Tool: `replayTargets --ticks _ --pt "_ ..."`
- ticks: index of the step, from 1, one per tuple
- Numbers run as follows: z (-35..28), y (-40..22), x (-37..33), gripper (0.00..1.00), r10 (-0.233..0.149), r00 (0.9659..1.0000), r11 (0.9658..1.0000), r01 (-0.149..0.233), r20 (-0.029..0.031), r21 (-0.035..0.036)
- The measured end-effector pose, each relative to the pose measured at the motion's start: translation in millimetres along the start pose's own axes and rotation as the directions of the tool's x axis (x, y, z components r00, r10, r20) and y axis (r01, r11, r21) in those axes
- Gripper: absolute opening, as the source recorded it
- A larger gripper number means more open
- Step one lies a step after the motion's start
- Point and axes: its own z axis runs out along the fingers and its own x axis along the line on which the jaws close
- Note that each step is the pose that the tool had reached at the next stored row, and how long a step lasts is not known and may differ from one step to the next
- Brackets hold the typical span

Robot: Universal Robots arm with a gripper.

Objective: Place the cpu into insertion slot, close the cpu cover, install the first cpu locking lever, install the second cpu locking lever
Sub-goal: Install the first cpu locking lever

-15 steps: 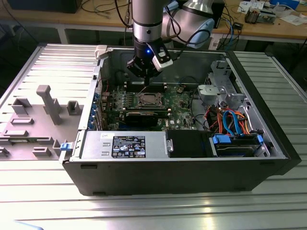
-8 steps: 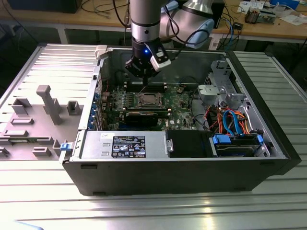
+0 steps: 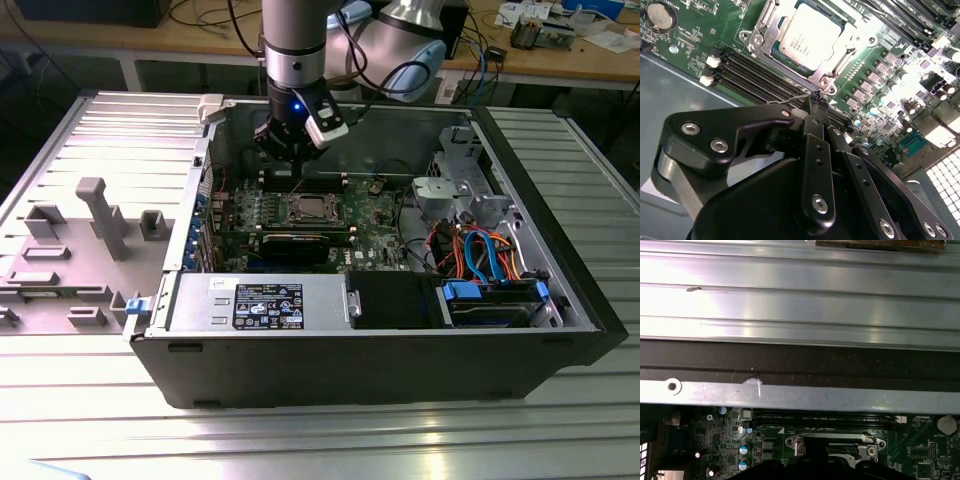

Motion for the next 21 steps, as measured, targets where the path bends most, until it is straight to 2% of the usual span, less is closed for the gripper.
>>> replayTargets --ticks 16,21 --pt "0.1 0.1 3.3 0.11 0.0 1.0 1.0 0.0 -0.0001 0.0" --pt "1.1 0.0 -1.4 0.11 0.0 1.0 1.0 0.0 -0.0001 0.0"
